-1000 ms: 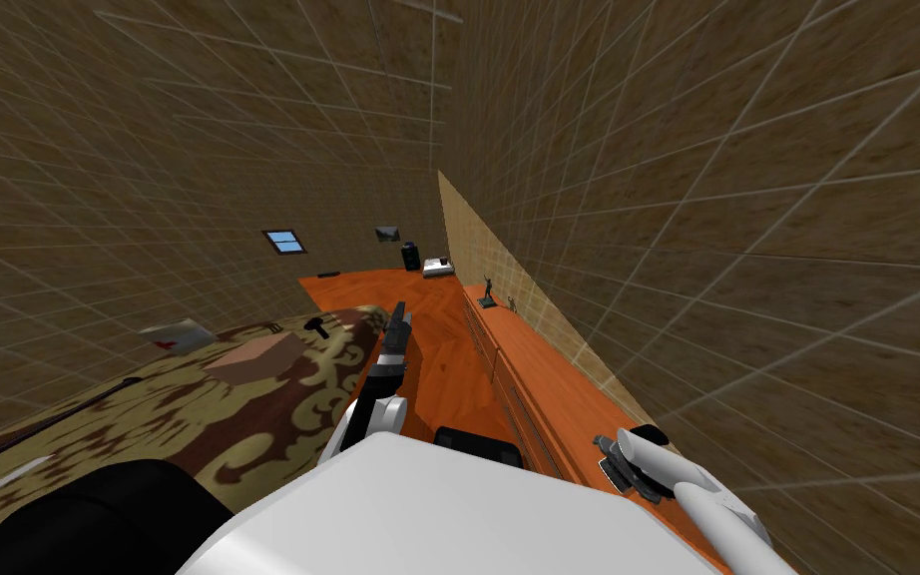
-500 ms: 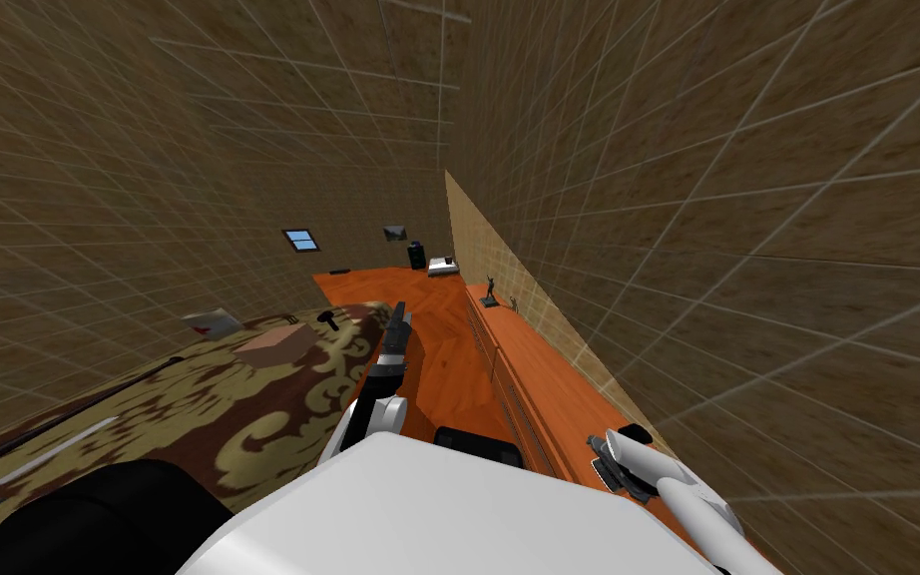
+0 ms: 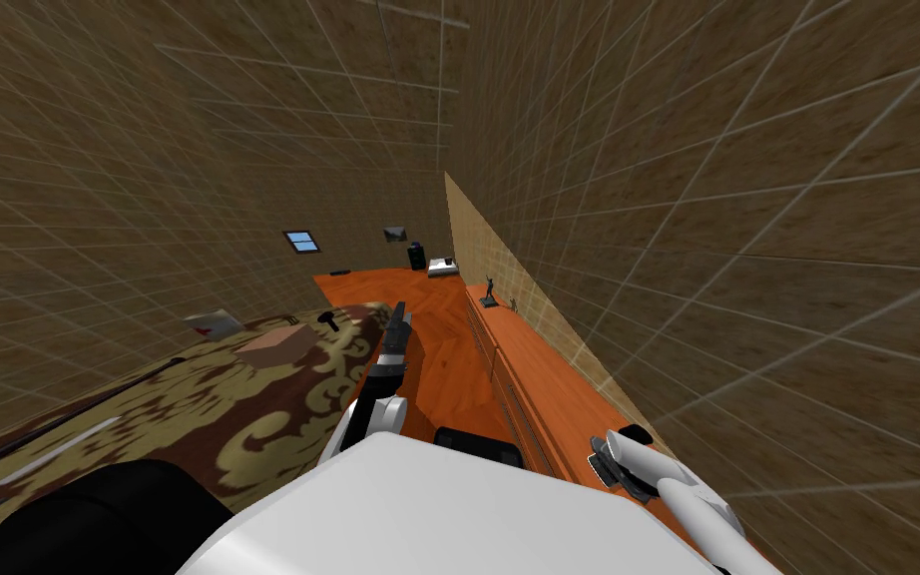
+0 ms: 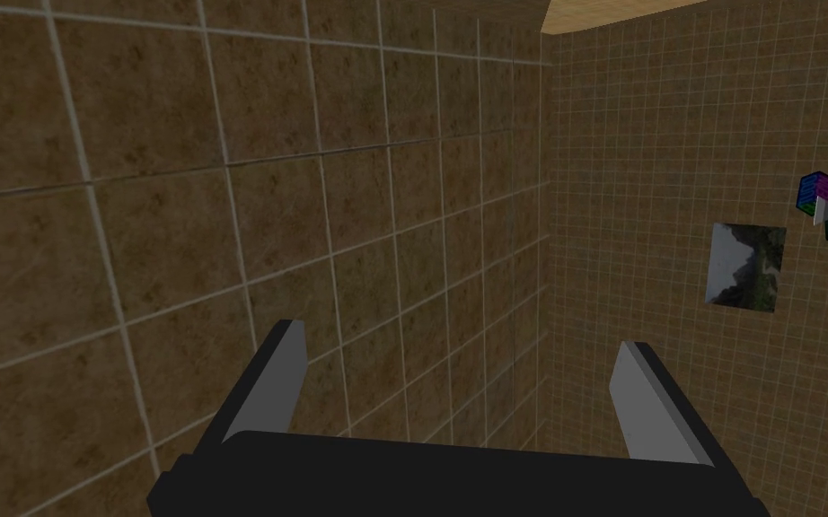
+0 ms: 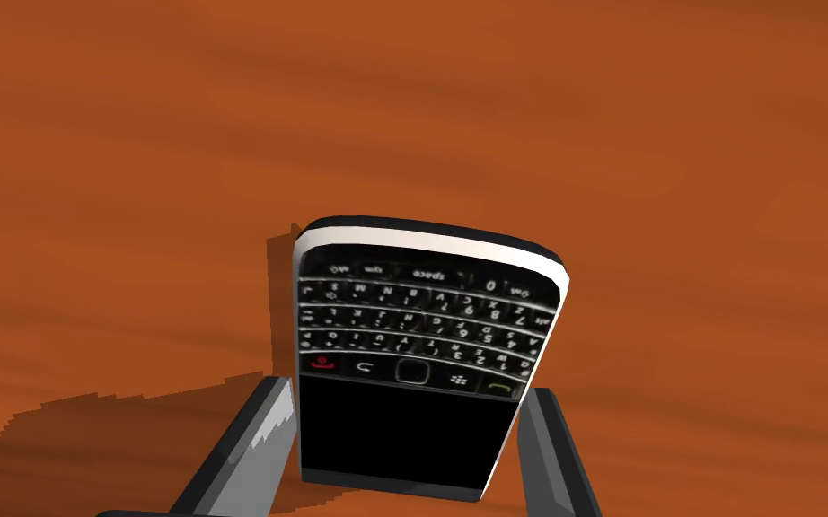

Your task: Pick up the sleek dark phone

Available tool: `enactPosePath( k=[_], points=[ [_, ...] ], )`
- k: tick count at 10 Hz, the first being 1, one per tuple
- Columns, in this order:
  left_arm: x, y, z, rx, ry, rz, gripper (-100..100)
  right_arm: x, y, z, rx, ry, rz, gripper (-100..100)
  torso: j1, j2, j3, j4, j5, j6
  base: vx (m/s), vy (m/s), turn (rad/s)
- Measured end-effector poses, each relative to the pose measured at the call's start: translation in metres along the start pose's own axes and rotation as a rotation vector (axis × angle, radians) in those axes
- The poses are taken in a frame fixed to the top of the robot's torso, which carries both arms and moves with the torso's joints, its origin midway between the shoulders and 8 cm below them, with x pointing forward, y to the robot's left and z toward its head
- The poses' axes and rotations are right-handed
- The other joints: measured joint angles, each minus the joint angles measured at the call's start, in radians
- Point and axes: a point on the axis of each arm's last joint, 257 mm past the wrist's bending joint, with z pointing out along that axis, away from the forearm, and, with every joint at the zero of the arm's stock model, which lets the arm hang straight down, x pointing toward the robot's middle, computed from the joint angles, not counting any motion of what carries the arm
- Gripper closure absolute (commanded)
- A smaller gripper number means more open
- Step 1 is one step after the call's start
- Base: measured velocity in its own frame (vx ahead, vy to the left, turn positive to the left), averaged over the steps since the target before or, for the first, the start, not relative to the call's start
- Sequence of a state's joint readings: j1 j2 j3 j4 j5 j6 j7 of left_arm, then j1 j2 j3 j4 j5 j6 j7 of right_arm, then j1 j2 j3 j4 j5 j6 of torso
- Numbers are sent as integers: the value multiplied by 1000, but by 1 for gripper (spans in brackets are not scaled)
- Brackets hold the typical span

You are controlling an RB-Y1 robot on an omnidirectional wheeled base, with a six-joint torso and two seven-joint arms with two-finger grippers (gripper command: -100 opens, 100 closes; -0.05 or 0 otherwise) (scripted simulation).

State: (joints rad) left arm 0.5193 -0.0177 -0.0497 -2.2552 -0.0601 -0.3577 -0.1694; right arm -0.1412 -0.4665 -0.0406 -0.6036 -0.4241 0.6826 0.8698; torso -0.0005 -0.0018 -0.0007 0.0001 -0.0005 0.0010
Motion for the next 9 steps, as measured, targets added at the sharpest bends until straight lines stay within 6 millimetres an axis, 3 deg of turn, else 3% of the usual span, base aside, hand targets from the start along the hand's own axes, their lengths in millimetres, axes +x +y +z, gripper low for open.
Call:
enactPosePath(
  k=[1, 2, 8, 9],
  points=[
    [0, 0, 0, 0, 0, 0, 0, 0, 0, 0, 0, 0, -1, 0, 0, 0, 0, 0, 0, 0, 0, 0, 0],
    [0, 0, 0, 0, 0, 0, 0, 0, 0, 0, 0, 0, -1, 100, 0, 0, 0, 0, 0, 0, 49, 61, -141],
    [0, 0, 0, 0, 0, 0, 0, -23, -6, -14, -15, -2, -50, 100, 6, -2, -1, 0, 1, 1, 34, 66, -84],
    [0, 0, 0, 0, 0, 0, 0, -23, -7, -14, -14, 0, -53, 0, 4, -1, -1, 0, 1, 0, 2, 9, 5]
  ],
)
